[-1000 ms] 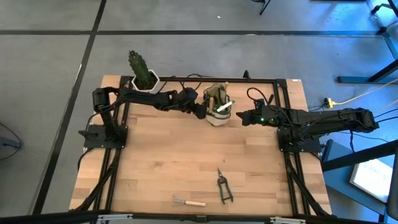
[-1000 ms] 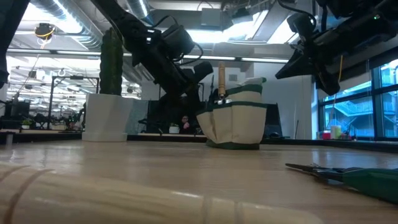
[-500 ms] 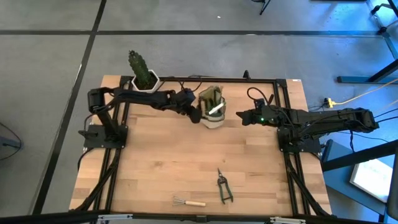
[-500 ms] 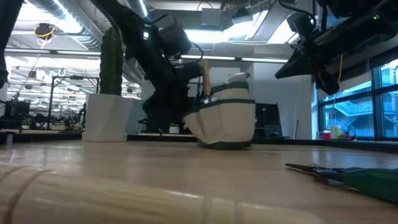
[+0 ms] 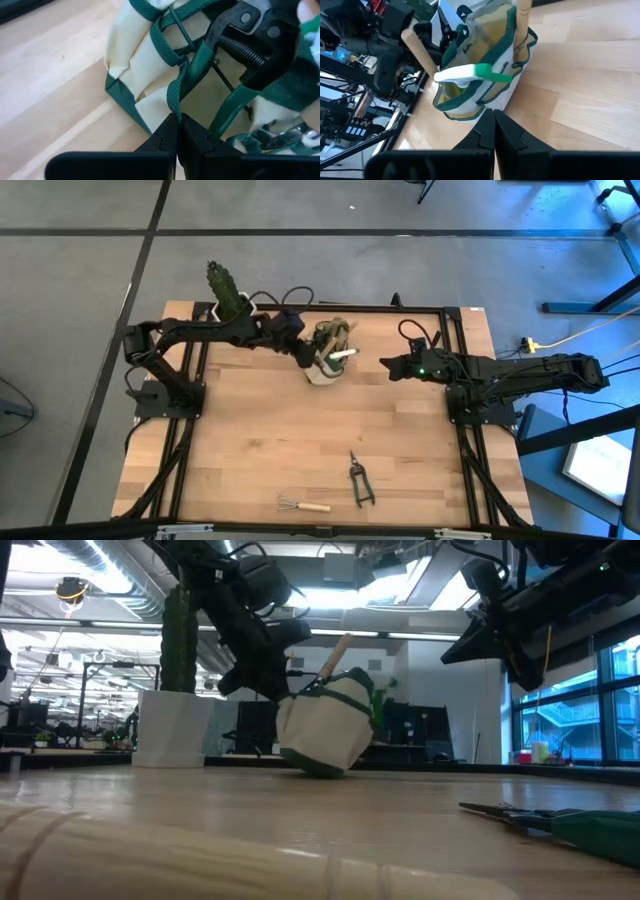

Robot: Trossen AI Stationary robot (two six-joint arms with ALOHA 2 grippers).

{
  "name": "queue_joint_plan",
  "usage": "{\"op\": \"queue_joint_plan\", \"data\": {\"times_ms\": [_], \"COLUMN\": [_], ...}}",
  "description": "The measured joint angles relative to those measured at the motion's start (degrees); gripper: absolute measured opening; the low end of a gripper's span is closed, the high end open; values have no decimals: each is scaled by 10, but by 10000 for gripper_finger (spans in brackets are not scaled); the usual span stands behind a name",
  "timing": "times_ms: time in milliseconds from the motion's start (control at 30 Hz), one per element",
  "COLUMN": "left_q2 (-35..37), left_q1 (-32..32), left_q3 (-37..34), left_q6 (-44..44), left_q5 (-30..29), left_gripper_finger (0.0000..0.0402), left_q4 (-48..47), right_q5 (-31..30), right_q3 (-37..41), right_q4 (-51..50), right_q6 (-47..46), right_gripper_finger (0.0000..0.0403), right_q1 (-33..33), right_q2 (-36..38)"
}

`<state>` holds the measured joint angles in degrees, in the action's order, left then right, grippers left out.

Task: Pick & Place Garden tools in Gardening bag
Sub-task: Adjust the gardening bag

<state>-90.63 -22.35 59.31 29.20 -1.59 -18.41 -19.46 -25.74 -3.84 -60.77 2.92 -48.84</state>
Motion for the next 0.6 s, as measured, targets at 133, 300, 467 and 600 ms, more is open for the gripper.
{"op": "queue_joint_plan", "data": {"times_ms": [133, 300, 467, 600], "left_q2": [0, -5, -7, -6], "left_q1": [12, 22, 29, 35], "left_q3": [0, 0, -21, -36], "left_q6": [0, 5, 36, 45], "left_q5": [0, 15, -4, -12], "left_gripper_finger": [2, 2, 2, 5], "left_q4": [-18, -62, -42, -21], "right_q5": [0, 0, 0, 0], "right_q3": [0, 0, 0, 0], "right_q4": [4, 4, 3, 3], "right_q6": [2, 2, 2, 2], "right_gripper_finger": [0, 0, 0, 0], "right_q1": [0, 0, 0, 0], "right_q2": [0, 0, 0, 0]}}
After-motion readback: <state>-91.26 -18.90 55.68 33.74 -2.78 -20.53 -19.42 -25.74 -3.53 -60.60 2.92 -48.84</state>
